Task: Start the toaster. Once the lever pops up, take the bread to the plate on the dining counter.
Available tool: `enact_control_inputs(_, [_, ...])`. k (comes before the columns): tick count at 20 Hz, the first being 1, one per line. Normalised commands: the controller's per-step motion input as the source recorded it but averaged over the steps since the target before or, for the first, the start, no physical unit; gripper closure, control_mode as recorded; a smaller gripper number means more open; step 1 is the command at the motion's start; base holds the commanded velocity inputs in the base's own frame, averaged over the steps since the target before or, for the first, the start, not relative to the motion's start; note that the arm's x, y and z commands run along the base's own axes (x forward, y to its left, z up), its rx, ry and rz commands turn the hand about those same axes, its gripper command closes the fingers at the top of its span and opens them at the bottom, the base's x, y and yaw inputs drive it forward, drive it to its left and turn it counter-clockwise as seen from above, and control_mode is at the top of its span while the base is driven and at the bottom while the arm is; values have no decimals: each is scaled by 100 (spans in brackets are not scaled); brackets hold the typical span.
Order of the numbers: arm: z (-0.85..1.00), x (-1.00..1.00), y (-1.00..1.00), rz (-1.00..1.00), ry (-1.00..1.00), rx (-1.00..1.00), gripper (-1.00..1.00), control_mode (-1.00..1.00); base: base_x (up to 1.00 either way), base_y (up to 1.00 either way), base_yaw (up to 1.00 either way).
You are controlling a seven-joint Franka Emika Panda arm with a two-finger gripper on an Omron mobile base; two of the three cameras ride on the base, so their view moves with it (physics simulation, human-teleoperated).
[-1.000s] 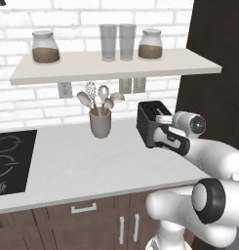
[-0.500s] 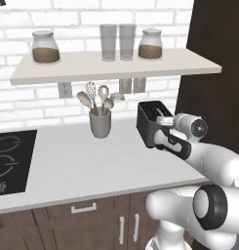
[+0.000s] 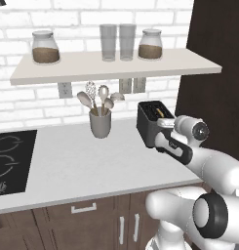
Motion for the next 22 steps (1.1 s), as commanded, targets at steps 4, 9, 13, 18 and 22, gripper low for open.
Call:
enact_control_inputs(4, [0, -1, 0, 0, 0, 0, -100, -100, 0, 0, 0])
enact_control_inputs(9, [0, 0, 0, 0, -1, 0, -100, -100, 0, 0, 0])
enact_control_inputs(13, [0, 0, 0, 0, -2, 0, -100, -100, 0, 0, 0])
enact_control_inputs(18, [0, 0, 0, 0, 0, 0, -100, -100, 0, 0, 0])
enact_control_inputs(22, [-4, 0, 0, 0, 0, 0, -100, -100, 0, 0, 0])
